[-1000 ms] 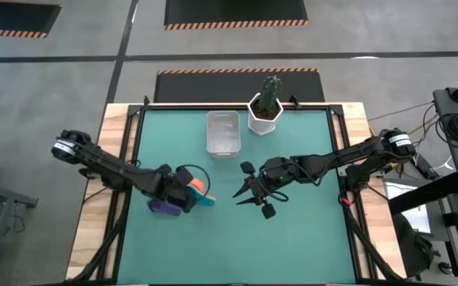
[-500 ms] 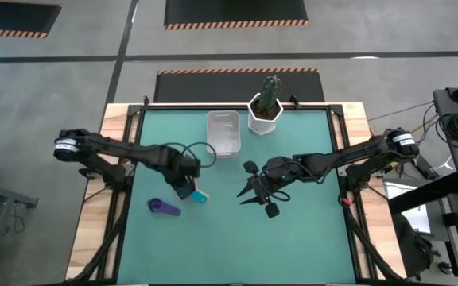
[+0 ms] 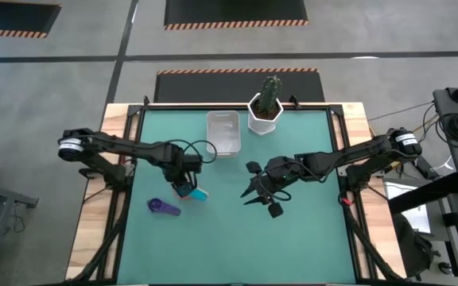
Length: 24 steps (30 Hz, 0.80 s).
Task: Nest measuring cups in basket
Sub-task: Adjust the nested measuring cups, then stack the violet measuring cup on top of the blue measuring cup
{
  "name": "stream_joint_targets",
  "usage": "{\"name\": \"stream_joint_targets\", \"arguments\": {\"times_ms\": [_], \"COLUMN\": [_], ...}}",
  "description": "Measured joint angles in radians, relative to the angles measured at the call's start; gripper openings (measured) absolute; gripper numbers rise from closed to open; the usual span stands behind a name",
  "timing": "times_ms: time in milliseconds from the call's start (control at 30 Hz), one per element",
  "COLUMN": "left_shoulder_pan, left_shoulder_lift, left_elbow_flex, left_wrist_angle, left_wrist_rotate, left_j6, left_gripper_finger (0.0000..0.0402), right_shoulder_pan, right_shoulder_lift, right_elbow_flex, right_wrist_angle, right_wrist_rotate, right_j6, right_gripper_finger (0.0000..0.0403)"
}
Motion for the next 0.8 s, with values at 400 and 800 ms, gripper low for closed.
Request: {"name": "stream_joint_targets", "arguments": {"times_ms": [400, 800], "left_shoulder_pan": [0.000, -0.032], "left_shoulder_lift": [0.004, -0.004], "left_elbow_flex": [0.024, 0.174], "left_wrist_angle": [-0.073, -0.203], "left_wrist_rotate": [-0.021, -0.107], "left_j6": [0.081, 0.097], "left_gripper_finger": [0.0157, 0.0164], "right_shoulder_pan": [0.000, 0.000], "right_shoulder_lift": [0.000, 0.000], "right_elbow_flex": [0.000, 0.000], "right_wrist_angle": [0.000, 0.000], "right_wrist_rotate": [0.000, 0.000], "right_j6": [0.000, 0.001], "right_gripper_finger": [0.0100, 0.0100]}}
